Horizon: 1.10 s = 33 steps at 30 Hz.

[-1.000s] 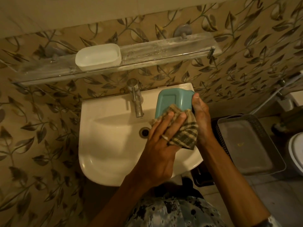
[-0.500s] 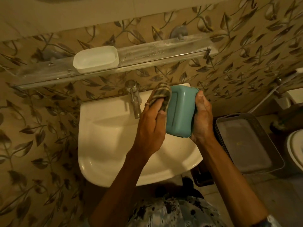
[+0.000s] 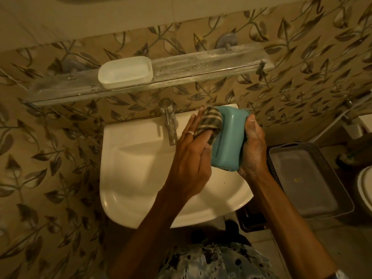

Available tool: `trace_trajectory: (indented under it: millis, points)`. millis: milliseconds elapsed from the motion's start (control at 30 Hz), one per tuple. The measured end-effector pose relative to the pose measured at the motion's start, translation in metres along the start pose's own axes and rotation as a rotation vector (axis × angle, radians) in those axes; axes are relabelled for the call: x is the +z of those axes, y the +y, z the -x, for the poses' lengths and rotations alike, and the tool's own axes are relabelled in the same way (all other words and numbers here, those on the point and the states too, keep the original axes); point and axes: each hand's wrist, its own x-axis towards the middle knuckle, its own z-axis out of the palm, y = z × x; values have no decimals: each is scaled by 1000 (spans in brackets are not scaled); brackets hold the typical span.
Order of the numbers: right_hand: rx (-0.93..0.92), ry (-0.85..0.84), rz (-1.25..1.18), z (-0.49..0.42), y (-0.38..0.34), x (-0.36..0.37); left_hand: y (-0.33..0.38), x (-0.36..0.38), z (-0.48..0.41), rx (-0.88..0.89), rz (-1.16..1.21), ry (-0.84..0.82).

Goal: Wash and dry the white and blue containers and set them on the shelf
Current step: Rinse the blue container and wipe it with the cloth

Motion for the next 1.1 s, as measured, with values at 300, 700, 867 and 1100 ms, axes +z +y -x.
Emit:
trace_trajectory:
  millis: [300, 700, 867, 1100]
  points:
    - [-104, 44, 33, -11, -12, 0, 5, 10, 33, -116, 80, -17]
    - [-109, -74, 193, 12, 13, 14, 31, 5, -17, 74, -216, -38]
    - [-152, -107, 296, 17, 16, 10, 10, 2, -33, -112, 49, 28]
    - [-164, -117, 288, 19, 20, 10, -12, 1, -32, -373, 314, 68]
